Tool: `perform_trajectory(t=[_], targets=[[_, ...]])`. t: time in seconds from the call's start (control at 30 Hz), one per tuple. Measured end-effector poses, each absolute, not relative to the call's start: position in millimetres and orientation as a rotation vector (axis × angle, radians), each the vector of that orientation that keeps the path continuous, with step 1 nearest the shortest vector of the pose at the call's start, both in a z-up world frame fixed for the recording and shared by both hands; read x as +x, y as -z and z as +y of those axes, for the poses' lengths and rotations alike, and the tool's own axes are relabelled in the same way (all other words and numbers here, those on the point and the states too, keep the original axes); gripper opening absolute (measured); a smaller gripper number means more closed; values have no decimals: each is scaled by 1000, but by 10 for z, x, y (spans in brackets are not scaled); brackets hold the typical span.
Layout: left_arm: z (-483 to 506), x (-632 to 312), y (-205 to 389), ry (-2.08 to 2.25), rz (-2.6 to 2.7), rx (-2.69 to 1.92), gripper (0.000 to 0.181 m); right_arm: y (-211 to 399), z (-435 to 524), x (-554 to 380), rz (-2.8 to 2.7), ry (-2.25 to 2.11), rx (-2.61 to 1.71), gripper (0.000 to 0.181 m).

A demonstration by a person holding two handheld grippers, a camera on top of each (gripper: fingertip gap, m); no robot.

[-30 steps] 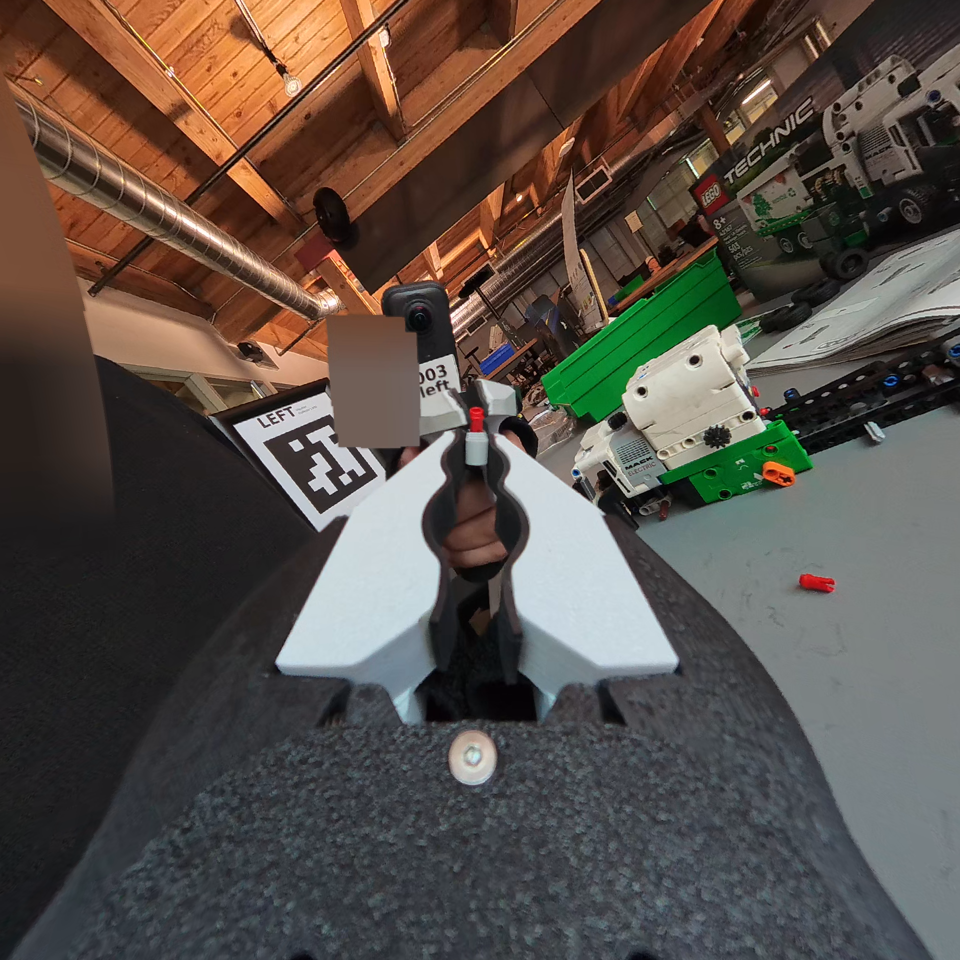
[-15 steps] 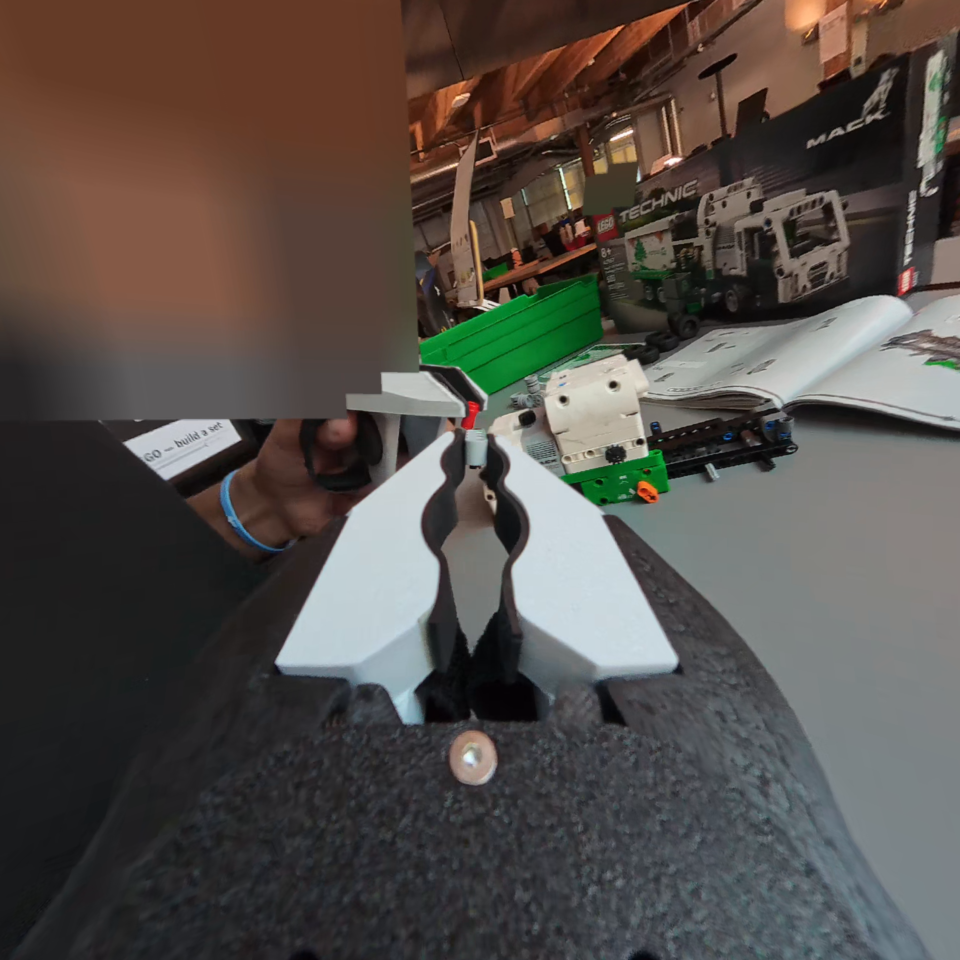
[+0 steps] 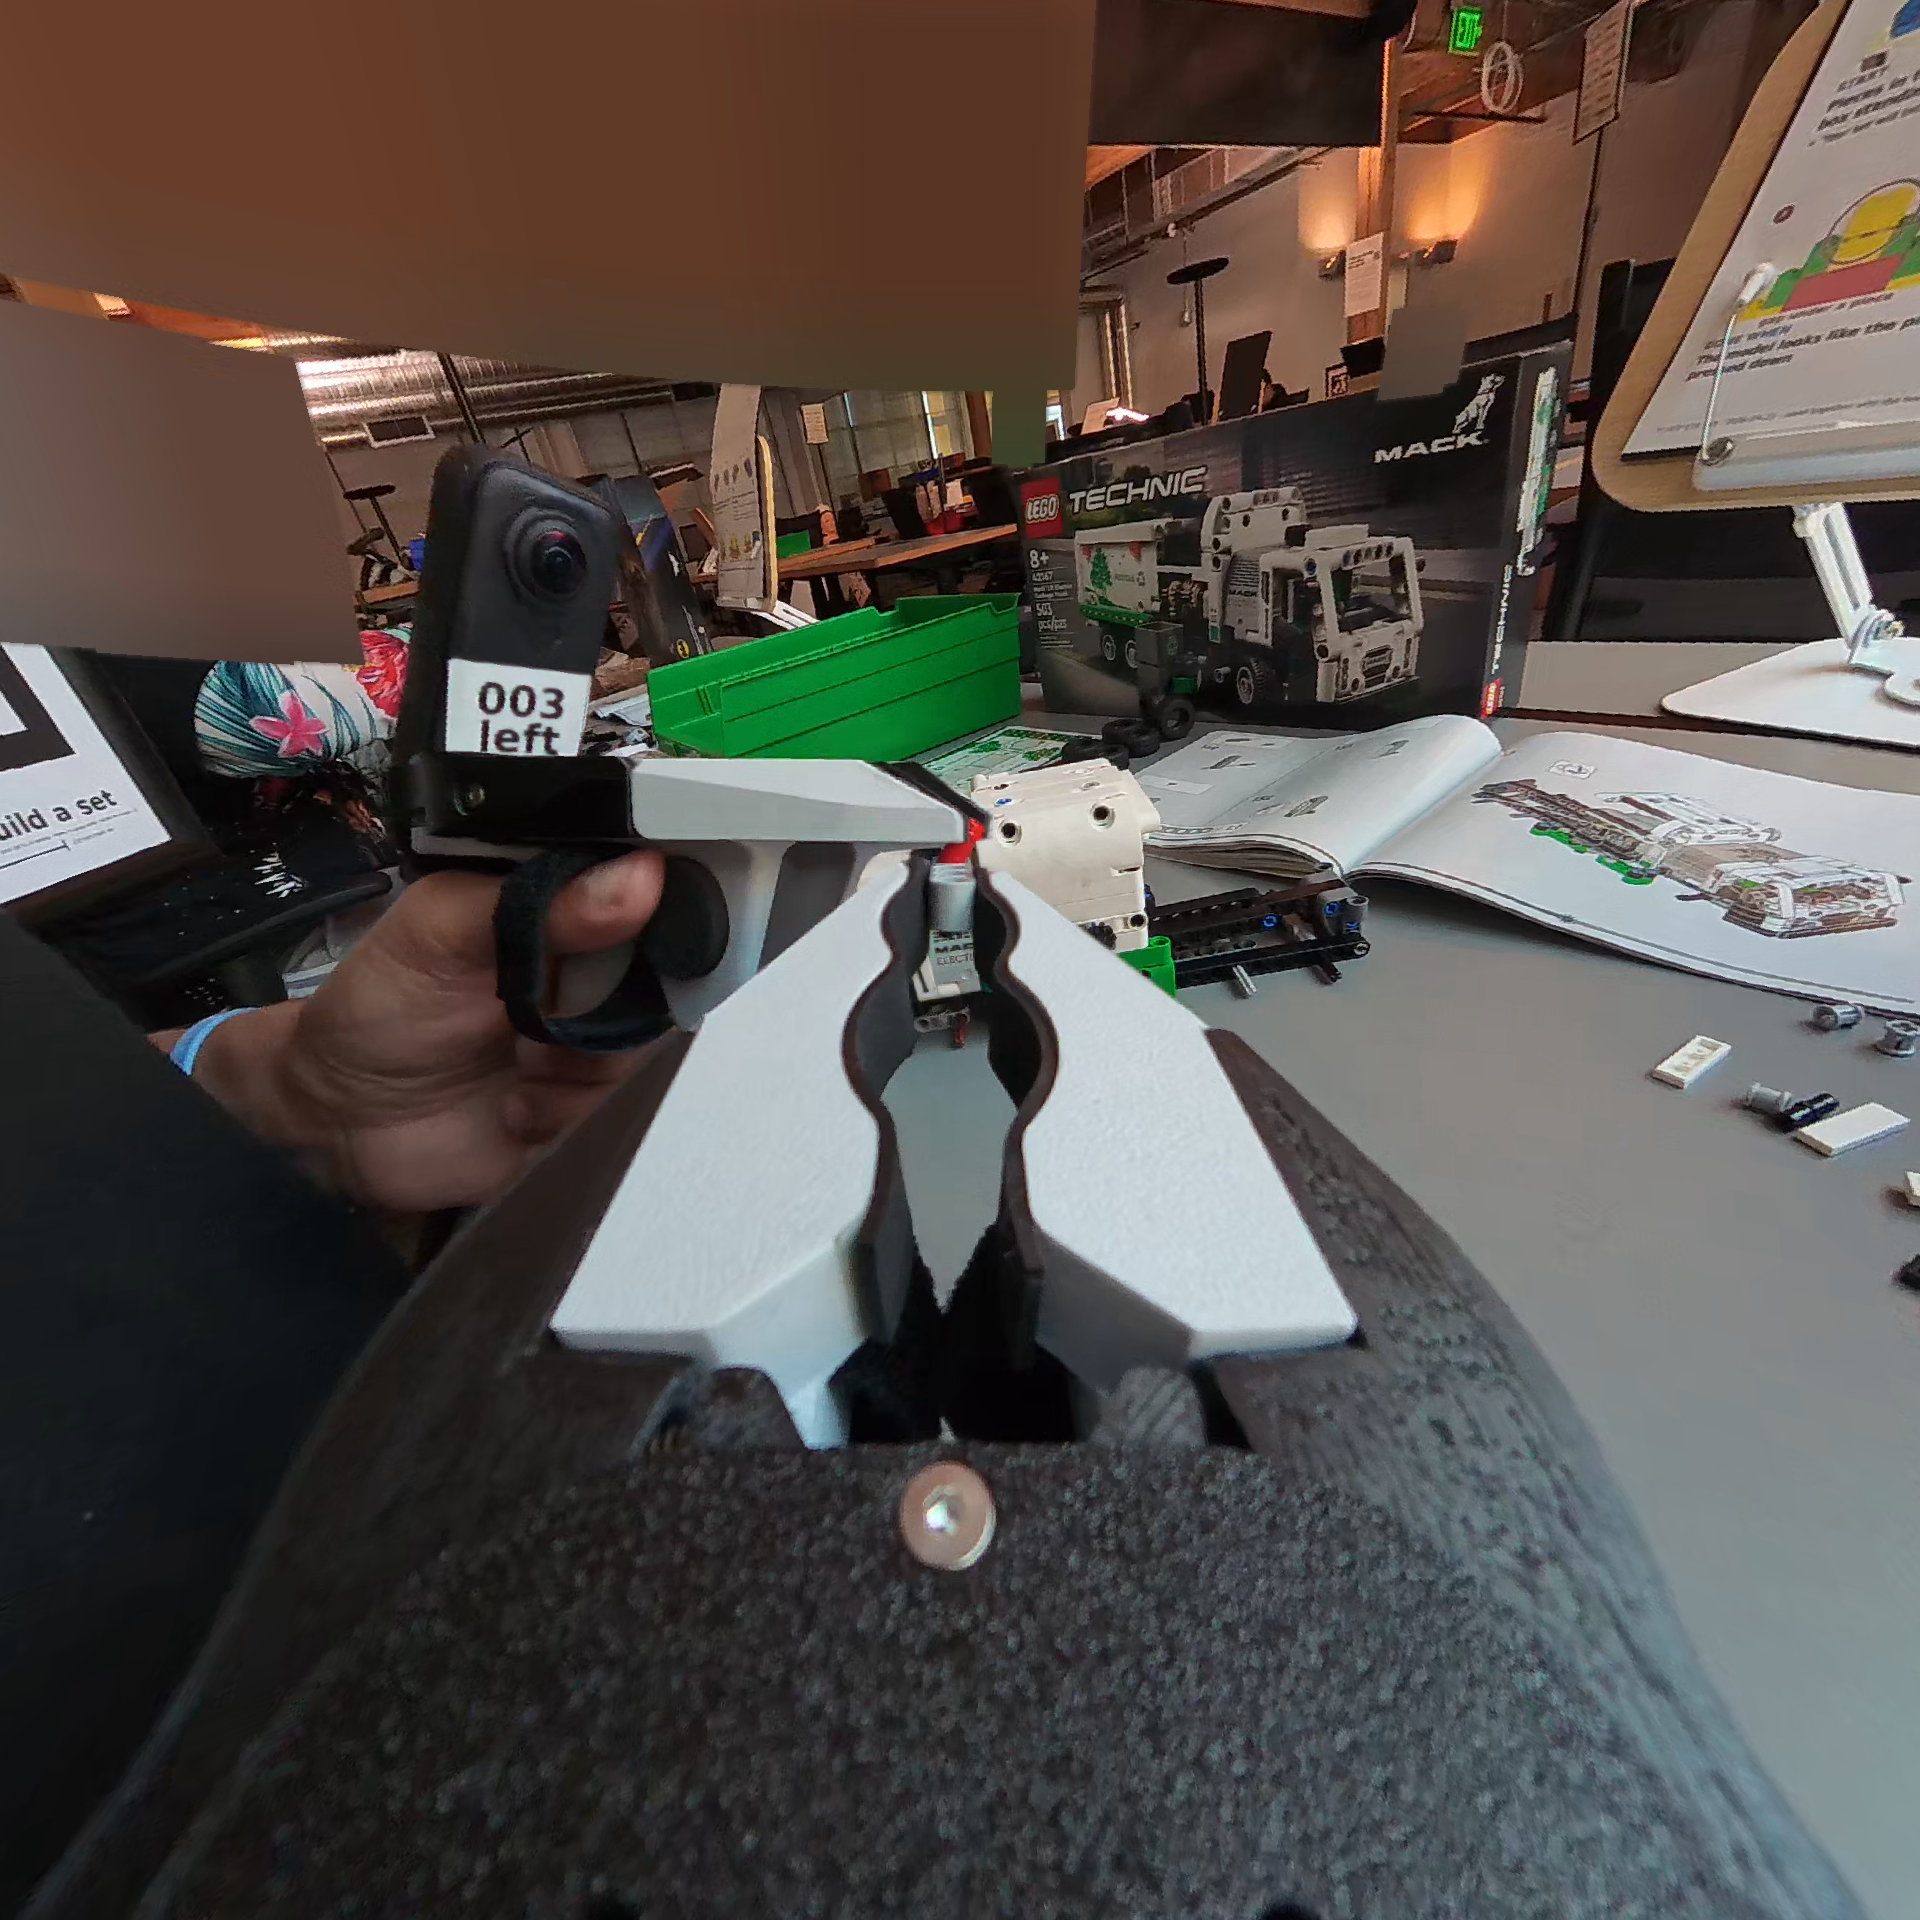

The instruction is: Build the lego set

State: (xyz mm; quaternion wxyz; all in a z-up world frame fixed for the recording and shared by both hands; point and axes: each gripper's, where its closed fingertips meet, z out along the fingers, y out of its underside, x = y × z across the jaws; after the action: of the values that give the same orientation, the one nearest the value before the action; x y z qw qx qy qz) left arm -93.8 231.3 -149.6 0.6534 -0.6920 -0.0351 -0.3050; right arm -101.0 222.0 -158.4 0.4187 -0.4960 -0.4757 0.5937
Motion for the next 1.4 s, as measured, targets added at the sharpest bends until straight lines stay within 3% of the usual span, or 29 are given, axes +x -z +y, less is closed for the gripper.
perform_trajectory(t=[0.3,0.47,1.07,1.4], targets=[[2346,-919,1533,470,39,-1674,3,1612,2271,-994,-1199,-1339,-1224,6],[2351,-903,1498,393,102,-1592,3,1585,2267,-982,-1156,-1466,-1243,7],[2102,-914,1532,554,492,-1597,4,1581,2097,-883,-1335,-1712,-1129,7],[1813,-1137,1643,284,459,-1566,4,2411,2289,-1072,-1776,-1335,-1587,7]])
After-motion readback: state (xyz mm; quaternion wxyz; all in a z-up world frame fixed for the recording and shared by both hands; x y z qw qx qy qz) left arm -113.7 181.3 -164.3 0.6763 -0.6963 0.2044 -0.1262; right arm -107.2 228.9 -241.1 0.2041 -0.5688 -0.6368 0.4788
